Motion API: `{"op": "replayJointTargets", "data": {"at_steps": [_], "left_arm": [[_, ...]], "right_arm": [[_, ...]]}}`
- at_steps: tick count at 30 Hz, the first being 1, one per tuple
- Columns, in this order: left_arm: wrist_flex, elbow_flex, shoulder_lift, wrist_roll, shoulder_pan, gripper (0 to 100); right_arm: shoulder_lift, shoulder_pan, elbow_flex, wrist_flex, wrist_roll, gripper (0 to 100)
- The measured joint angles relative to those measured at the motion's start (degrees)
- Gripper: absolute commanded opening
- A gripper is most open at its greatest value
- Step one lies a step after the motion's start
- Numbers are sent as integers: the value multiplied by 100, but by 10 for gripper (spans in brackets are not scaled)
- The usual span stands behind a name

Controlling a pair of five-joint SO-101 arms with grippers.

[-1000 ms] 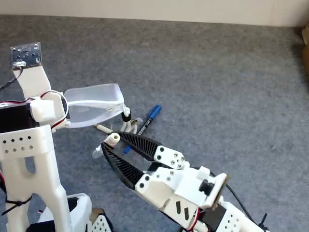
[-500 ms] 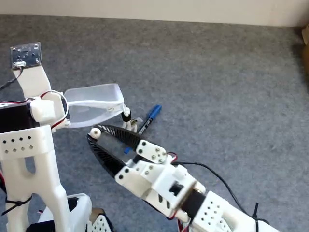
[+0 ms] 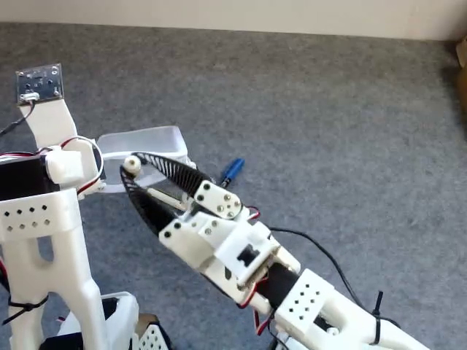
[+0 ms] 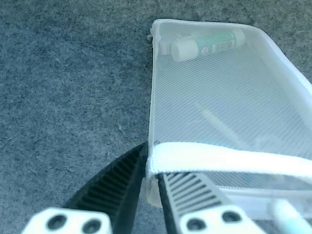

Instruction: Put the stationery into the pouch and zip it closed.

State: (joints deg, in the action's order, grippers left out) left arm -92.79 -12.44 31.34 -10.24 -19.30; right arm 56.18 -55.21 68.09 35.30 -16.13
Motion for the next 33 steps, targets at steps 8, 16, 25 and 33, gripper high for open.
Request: {"op": "replayJointTargets", "data": {"at_steps": [8,16,25,33], "left_arm": [[0,0,0,0,0,6],[0,0,0,0,0,6],[0,0,-9,0,0,6],[237,-290,35,0,-26,6]], "right_arm": [[-554,422,0,0,0,4],[-765,440,-9,0,-9,4],[-826,237,492,0,-967,4],[-826,-44,958,0,-1837,77]]}}
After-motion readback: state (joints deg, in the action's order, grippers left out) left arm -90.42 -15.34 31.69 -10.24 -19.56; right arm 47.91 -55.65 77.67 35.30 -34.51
